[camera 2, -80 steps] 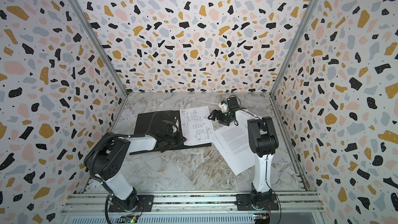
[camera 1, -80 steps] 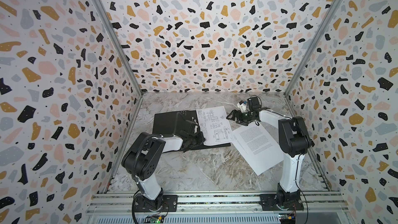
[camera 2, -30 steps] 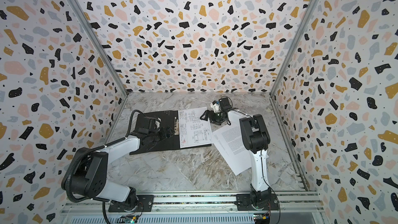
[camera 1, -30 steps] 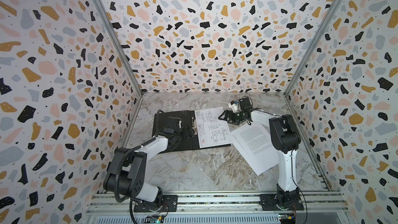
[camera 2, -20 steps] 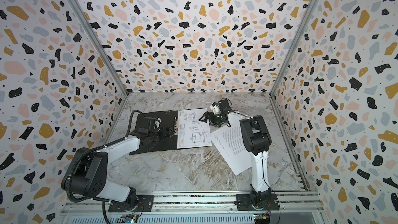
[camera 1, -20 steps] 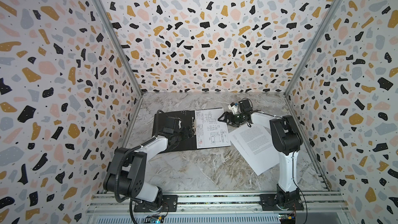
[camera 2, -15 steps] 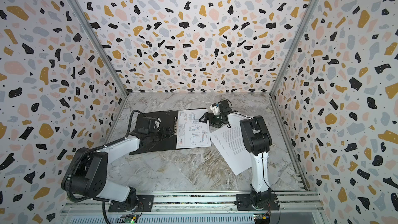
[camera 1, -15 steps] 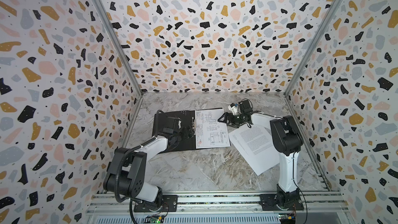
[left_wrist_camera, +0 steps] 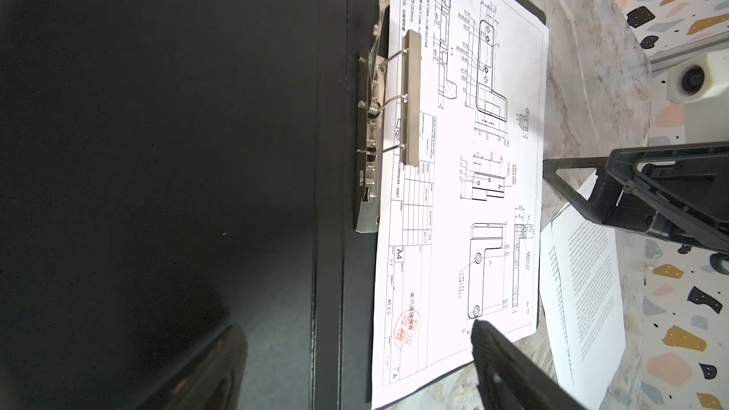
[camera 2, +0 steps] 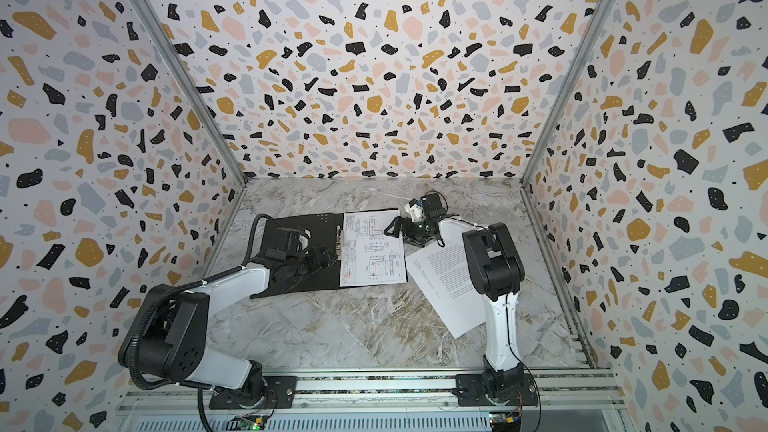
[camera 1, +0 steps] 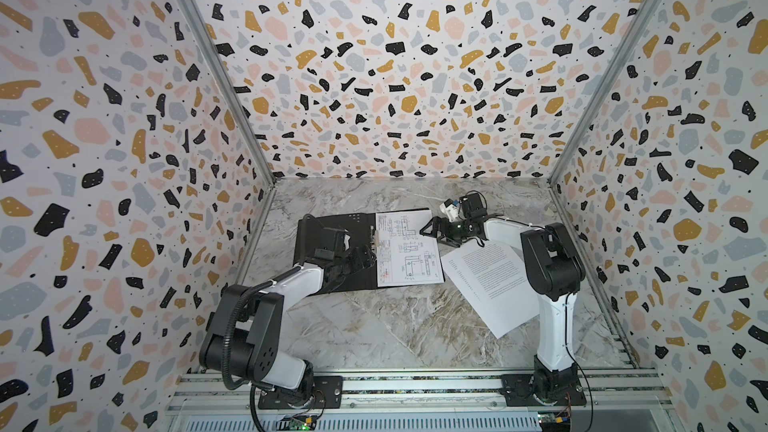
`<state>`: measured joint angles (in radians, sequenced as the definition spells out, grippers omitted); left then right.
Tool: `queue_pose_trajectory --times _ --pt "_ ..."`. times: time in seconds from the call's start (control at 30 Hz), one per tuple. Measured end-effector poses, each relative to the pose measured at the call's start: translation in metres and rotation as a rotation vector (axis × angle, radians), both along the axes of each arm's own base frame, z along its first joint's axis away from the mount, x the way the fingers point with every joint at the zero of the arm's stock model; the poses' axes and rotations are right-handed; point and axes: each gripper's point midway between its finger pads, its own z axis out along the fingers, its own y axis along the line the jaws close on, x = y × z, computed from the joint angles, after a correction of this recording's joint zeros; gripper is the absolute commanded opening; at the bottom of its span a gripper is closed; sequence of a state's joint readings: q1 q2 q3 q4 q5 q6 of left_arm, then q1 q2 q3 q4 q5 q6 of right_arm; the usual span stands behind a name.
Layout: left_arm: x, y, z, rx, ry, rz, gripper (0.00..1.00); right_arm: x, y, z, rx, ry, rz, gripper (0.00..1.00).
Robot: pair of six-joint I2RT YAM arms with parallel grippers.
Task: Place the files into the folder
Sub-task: 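Press the sheet flat on the folder with the left gripper while the right gripper hovers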
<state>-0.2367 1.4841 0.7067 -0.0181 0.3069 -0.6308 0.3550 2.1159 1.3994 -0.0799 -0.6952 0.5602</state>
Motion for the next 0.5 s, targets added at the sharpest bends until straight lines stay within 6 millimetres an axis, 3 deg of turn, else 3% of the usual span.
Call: queue_pose_trajectory --times 0.5 --pt "0.0004 -0.0010 -0.0001 -0.007 -0.009 -0.003 0.90 0.0001 0.0004 0.0017 -0.006 0.007 0.000 0.97"
